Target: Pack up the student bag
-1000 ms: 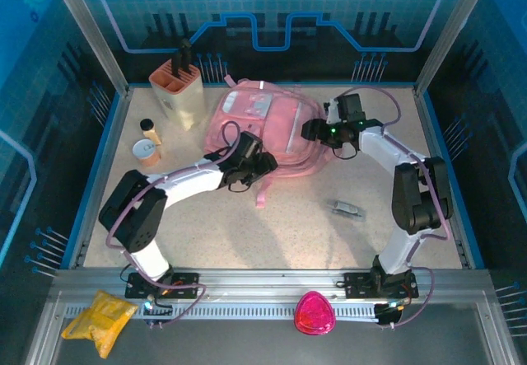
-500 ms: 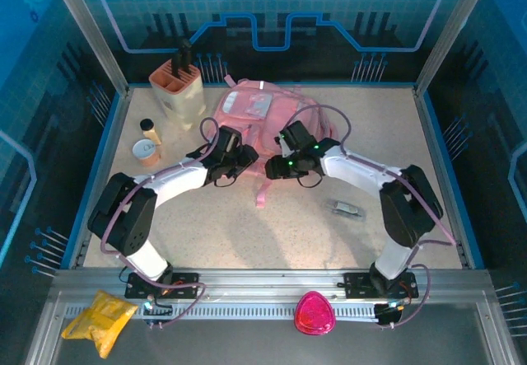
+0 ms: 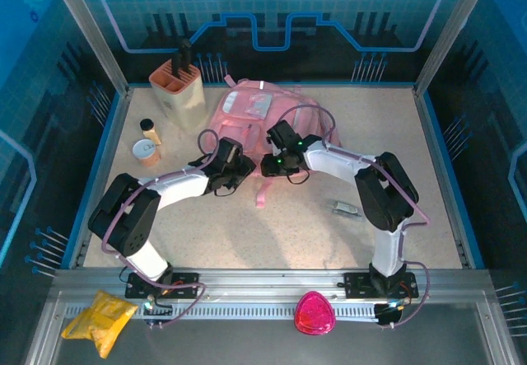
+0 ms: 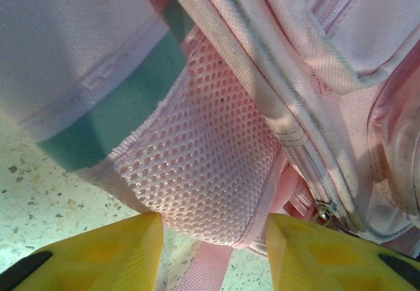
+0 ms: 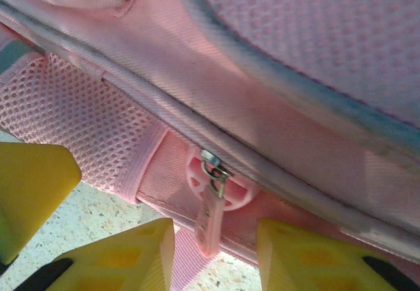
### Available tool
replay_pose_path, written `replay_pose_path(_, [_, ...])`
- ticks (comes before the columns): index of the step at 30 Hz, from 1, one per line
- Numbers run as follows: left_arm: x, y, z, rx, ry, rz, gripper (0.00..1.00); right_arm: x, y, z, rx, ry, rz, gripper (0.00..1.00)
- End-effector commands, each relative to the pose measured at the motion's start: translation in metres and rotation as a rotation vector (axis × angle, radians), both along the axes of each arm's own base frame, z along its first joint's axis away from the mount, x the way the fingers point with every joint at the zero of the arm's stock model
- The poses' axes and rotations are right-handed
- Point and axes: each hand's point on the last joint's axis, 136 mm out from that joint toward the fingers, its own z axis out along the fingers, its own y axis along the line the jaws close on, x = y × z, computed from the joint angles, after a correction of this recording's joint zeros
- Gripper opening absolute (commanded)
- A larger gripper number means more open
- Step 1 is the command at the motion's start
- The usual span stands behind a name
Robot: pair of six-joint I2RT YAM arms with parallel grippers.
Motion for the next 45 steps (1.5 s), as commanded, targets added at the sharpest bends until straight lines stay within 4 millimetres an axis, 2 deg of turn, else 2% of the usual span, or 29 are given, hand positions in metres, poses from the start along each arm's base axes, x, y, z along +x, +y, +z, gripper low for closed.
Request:
replay_pose_path(1, [-0.008, 0.008, -0.002, 0.022, 0.014, 0.061, 0.46, 0.004, 0.013, -0.006, 0.001, -0.002, 0.022, 0.36])
replay_pose_path(6, [-0.015, 0.011, -0.022, 0.051, 0.068, 0.099, 0.47, 0.009, 0.019, -0.013, 0.003, -0.007, 0.041, 0.24])
replay_pose_path(10, [0.001, 0.007, -0.023, 0.079, 0.032, 0.087, 0.44, 0.013, 0.016, -0.013, -0.033, -0.026, 0.043, 0.09])
replay_pose_path(13, [0.007, 0.017, -0.022, 0.165, 0.051, 0.103, 0.33, 0.014, 0.013, -0.011, -0.048, -0.041, 0.050, 0.00])
replay_pose_path(16, [0.015, 0.020, -0.024, 0.187, 0.031, 0.097, 0.24, 0.013, 0.005, -0.009, -0.085, -0.055, 0.050, 0.00])
replay_pose_path(19, [0.020, 0.032, -0.027, 0.208, 0.053, 0.107, 0.11, 0.005, -0.006, -0.006, -0.127, -0.049, 0.053, 0.00])
replay_pose_path(24, [0.031, 0.060, -0.020, 0.242, 0.040, 0.123, 0.00, -0.011, -0.045, -0.004, -0.234, -0.060, 0.034, 0.00])
replay_pose_path(29, [0.047, 0.083, -0.011, 0.245, 0.022, 0.101, 0.00, -0.025, -0.095, -0.001, -0.265, -0.043, -0.037, 0.00])
replay_pose_path(32, [0.054, 0.100, -0.008, 0.274, 0.025, 0.104, 0.00, -0.026, -0.123, 0.007, -0.271, -0.050, -0.084, 0.00])
replay_pose_path(34, [0.061, 0.104, -0.008, 0.247, 0.020, 0.081, 0.00, -0.026, -0.132, 0.013, -0.267, -0.055, -0.092, 0.00])
replay_pose_path(36, [0.068, 0.100, -0.005, 0.203, 0.016, 0.027, 0.00, -0.030, -0.125, 0.017, -0.243, -0.053, -0.052, 0.00])
replay_pose_path(37, [0.070, 0.100, -0.003, 0.207, 0.020, 0.013, 0.00, -0.035, -0.116, 0.020, -0.214, -0.052, -0.018, 0.00])
replay_pose_path(39, [0.072, 0.100, 0.003, 0.231, 0.013, -0.021, 0.08, -0.046, -0.095, 0.022, -0.177, -0.048, 0.045, 0.00])
replay_pose_path(41, [0.071, 0.101, 0.008, 0.239, 0.013, -0.047, 0.22, -0.059, -0.072, 0.022, -0.133, -0.035, 0.113, 0.00])
replay_pose_path(43, [0.066, 0.102, 0.016, 0.237, 0.002, -0.057, 0.29, -0.070, -0.050, 0.022, -0.070, -0.014, 0.160, 0.00])
replay_pose_path(45, [0.054, 0.101, 0.022, 0.199, -0.007, -0.045, 0.34, -0.075, -0.038, 0.021, -0.024, 0.005, 0.174, 0.00])
